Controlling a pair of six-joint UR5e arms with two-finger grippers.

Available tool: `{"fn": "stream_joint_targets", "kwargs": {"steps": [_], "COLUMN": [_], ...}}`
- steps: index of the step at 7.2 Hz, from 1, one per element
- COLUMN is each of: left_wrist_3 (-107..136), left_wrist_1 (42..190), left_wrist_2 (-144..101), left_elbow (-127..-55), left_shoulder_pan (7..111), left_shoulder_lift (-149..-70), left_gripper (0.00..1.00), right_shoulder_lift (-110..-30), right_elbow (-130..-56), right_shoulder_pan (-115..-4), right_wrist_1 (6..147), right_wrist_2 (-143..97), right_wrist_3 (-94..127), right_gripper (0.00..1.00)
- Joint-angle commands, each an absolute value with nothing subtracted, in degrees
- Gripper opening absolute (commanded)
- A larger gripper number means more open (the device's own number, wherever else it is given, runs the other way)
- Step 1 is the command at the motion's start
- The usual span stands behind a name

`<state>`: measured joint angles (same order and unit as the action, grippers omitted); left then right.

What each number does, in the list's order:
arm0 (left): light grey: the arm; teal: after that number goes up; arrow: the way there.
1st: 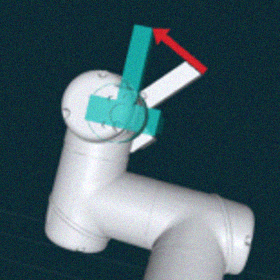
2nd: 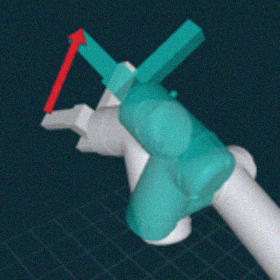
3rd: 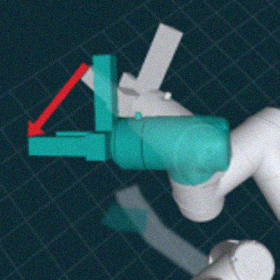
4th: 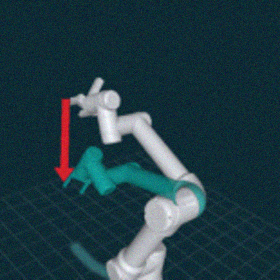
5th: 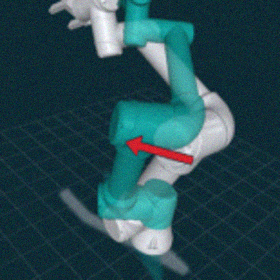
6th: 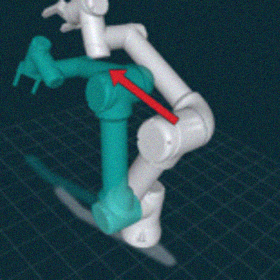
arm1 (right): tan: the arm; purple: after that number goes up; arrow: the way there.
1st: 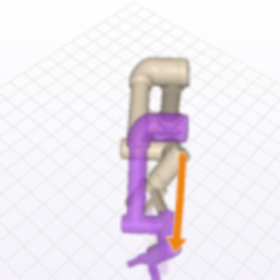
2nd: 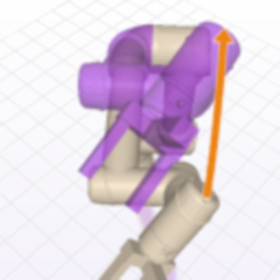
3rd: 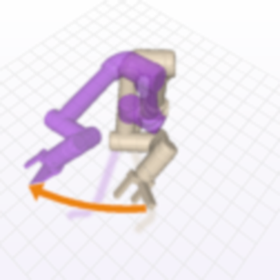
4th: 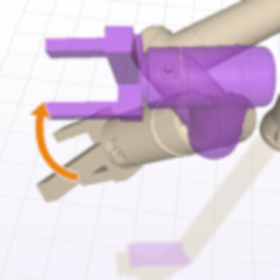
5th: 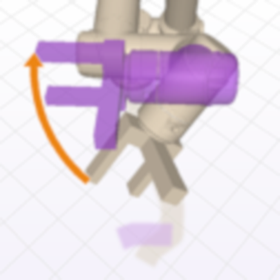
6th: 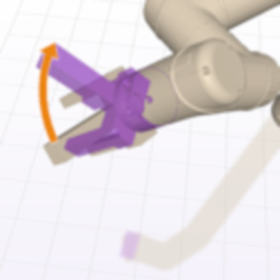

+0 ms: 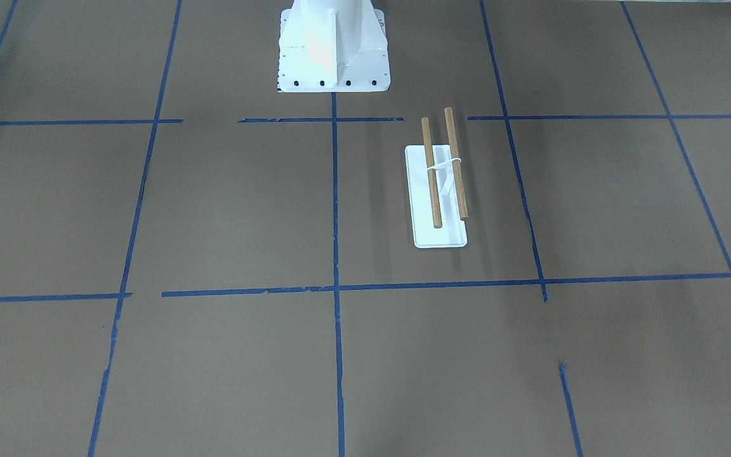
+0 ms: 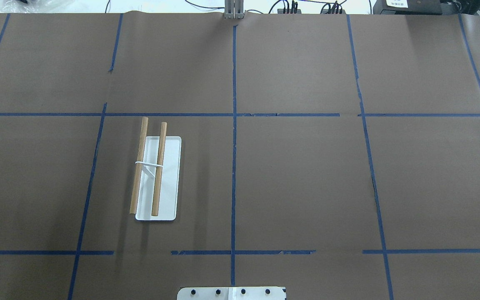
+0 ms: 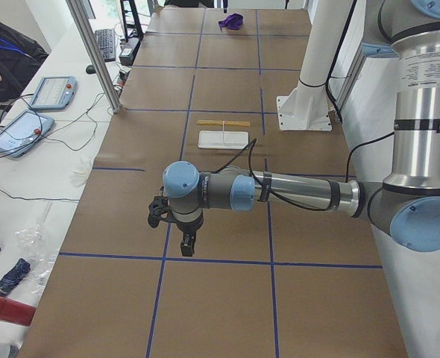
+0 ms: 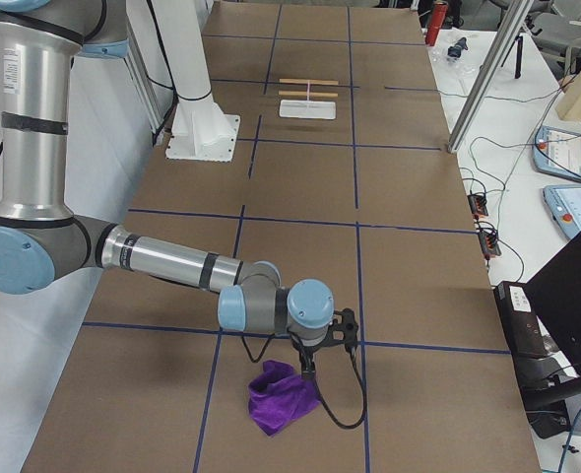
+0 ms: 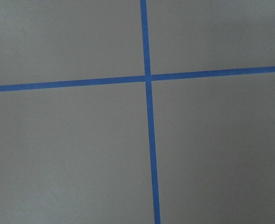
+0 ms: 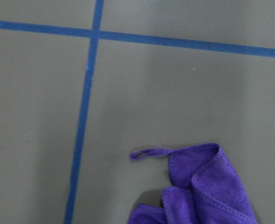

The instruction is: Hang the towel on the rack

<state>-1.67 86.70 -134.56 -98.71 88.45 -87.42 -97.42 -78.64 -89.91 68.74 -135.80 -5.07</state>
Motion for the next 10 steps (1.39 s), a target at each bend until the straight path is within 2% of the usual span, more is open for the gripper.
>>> {"fn": "stream_joint_targets", "kwargs": {"steps": [1,4,5,6,9,10], "left_wrist_3": [-1.67,-1.67,-1.67,-1.67,-1.67,-1.67], "left_wrist_1": [86.84,86.84,86.75,86.75,86.75,86.84], "left_wrist_2": [-134.56,-134.56,-134.56,-134.56,-134.56,-134.73], "left_elbow": [-99.66,-100.54,-100.81,-100.72,-100.9,-101.16], "left_shoulder_pan": [88.51,88.51,88.51,88.51,88.51,88.51], "left_shoulder_lift": [-87.36,-87.45,-87.36,-87.36,-87.36,-87.54], "left_gripper": [1.0,1.0,1.0,1.0,1.0,1.0], "right_shoulder_lift": [-97.99,-99.66,-100.1,-100.11,-99.84,-100.37], "right_elbow": [-68.83,-67.59,-67.67,-67.85,-69.6,-72.83], "right_shoulder_pan": [-89.12,-87.11,-86.84,-86.75,-86.13,-86.22], "right_wrist_1": [56.97,56.78,56.69,56.69,55.82,53.2], "right_wrist_2": [-132.3,-132.1,-132.1,-132.1,-132.62,-132.97], "right_wrist_3": [-5.98,-5.89,-5.71,-5.8,-6.33,-6.42], "right_gripper": [1.0,1.0,0.83,0.01,0.0,0.0]}}
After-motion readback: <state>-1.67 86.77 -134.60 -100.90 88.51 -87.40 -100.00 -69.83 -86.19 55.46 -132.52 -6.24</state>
